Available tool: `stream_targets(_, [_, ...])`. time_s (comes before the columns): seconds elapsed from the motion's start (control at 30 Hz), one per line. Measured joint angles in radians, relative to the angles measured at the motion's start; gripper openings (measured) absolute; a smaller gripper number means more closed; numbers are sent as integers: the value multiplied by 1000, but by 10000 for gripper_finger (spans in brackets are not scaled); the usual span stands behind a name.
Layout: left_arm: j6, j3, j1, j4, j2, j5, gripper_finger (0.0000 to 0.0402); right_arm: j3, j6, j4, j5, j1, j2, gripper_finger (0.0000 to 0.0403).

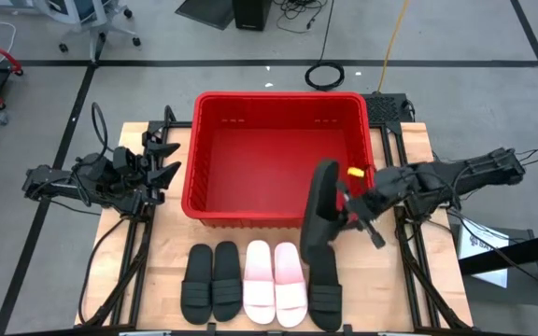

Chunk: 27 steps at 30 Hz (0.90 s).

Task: Pick and place slides into bin
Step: Put the middle right black slide into the red bin

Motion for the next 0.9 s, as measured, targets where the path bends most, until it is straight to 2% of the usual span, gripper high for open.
stream_targets(0.3, [1,0,0,0,0,0,241,147,-24,-256,22,-193,1,8])
stream_targets(0.53, [4,0,0,0,0,0,241,184,-74,-444,11,-397,17,7])
stream_targets(0.63, [6,0,0,0,0,0,241,184,-98,-485,-77,-489,36,7])
stream_targets(0.77, [6,0,0,1,0,0,241,184,-140,-516,-101,-594,68,6])
stream_targets(0.9, [6,0,0,1,0,0,241,184,-227,-600,-173,-700,126,6])
